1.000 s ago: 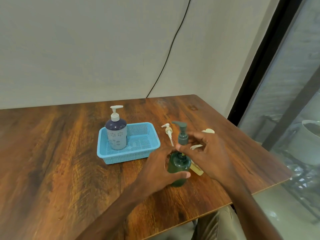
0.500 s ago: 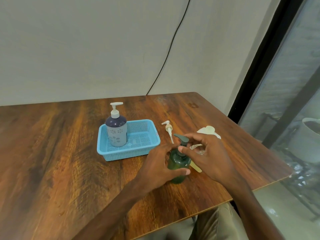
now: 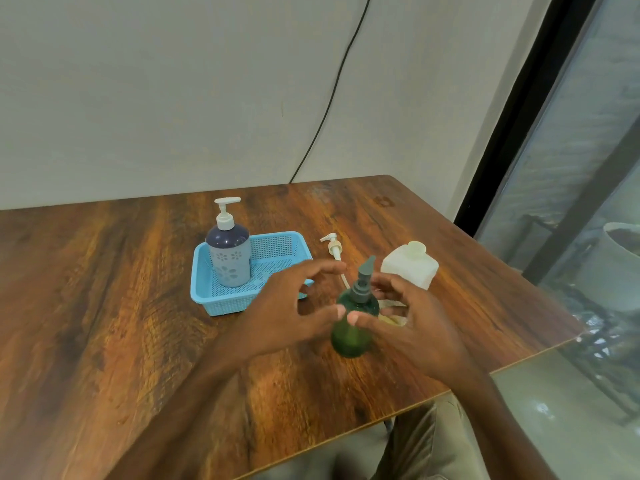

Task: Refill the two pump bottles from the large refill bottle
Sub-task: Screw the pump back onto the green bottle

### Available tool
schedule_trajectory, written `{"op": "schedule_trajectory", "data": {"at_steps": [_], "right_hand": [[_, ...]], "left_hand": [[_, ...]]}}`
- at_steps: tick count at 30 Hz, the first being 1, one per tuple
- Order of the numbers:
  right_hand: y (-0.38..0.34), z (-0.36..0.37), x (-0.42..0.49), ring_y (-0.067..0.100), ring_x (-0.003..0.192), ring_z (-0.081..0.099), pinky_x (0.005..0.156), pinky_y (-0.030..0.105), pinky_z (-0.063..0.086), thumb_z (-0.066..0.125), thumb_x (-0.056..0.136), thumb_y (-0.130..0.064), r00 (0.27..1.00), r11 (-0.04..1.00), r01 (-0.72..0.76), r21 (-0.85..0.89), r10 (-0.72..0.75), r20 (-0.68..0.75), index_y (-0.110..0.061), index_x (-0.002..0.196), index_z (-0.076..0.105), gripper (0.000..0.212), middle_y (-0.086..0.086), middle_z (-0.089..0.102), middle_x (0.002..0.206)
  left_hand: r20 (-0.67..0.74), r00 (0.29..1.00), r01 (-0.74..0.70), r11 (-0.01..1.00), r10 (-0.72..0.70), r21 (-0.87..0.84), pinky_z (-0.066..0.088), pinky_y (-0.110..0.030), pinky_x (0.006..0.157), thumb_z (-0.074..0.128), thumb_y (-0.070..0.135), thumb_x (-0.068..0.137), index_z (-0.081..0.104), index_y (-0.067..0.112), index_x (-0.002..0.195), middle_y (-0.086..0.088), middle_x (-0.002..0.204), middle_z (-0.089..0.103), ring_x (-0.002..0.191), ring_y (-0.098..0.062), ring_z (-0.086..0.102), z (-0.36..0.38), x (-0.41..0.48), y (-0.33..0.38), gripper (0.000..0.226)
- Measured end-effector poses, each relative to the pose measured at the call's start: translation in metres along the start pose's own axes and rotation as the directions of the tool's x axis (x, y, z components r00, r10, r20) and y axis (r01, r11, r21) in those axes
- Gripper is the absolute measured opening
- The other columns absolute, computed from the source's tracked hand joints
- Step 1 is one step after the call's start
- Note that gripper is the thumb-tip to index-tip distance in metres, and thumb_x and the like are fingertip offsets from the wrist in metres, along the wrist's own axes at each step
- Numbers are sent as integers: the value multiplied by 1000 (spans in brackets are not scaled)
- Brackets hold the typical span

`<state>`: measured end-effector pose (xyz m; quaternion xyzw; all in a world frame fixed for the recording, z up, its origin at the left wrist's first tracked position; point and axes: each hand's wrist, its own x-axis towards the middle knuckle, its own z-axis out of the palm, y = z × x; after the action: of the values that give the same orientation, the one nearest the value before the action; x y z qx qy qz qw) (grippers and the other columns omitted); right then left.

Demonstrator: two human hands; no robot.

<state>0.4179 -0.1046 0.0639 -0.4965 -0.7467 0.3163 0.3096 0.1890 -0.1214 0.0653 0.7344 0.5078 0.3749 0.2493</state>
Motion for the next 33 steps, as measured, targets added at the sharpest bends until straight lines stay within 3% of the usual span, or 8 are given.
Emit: {"op": "schedule_trajectory", "data": {"at_steps": [6,10,16,19,22,25,29,33], "right_hand": [[10,19,3,1,106,62,88,26,57,88,68,-44,995,998,21,55,-15,-102,-34,120,63,58,-22,65,116],[14,15,4,-4,104,62,83,19,56,90,65,-46,995,997,45,70,-39,-89,-32,121,64,63,-22,66,113],[16,16,4,-3,107,61,84,15,53,90,65,-47,996,995,26,92,-18,-86,-33,125,62,68,-21,66,116],[16,15,5,-2,106,62,83,13,53,90,69,-37,997,994,35,99,-27,-74,-30,124,61,62,-20,65,116],[15,15,4,-1,103,61,80,12,54,89,70,-35,996,997,26,69,-20,-85,-30,121,62,58,-20,65,113],[13,16,3,-5,102,60,79,11,52,89,68,-39,996,996,32,81,-24,-90,-33,119,62,57,-23,64,111],[14,16,3,-3,106,60,87,16,51,90,68,-39,997,995,20,101,-12,-79,-31,122,60,62,-21,64,116],[15,17,4,-3,105,61,84,16,53,89,70,-37,997,996,32,86,-25,-75,-30,122,61,59,-21,65,115]], "left_hand": [[-76,992,95,995,-96,-19,55,-12,74,86,66,69,65,37,114,21,103,68,95,0,65,22,17,22,57],[-165,982,75,993,-88,-88,52,-9,69,94,47,69,67,32,103,18,90,71,88,2,67,32,26,21,46],[-18,999,29,982,-33,-184,61,-37,97,78,0,80,59,29,129,10,111,79,106,-7,74,23,23,16,60],[10,1000,25,971,-23,-238,57,-38,104,83,12,79,48,37,139,12,130,71,120,-9,68,36,21,19,74],[-146,987,41,990,-61,-137,55,-18,97,93,43,72,50,41,136,19,128,64,116,1,63,43,22,25,77],[-248,967,10,985,-54,-174,57,-16,84,96,31,70,56,36,130,18,117,64,106,3,66,40,21,25,73],[-107,994,-35,932,-4,-360,60,-33,96,80,-8,79,50,23,135,9,139,59,122,-15,68,33,17,20,71],[-116,993,-20,984,-1,-175,53,-25,101,91,21,76,42,35,139,18,140,54,126,-7,59,38,19,18,80]]}}
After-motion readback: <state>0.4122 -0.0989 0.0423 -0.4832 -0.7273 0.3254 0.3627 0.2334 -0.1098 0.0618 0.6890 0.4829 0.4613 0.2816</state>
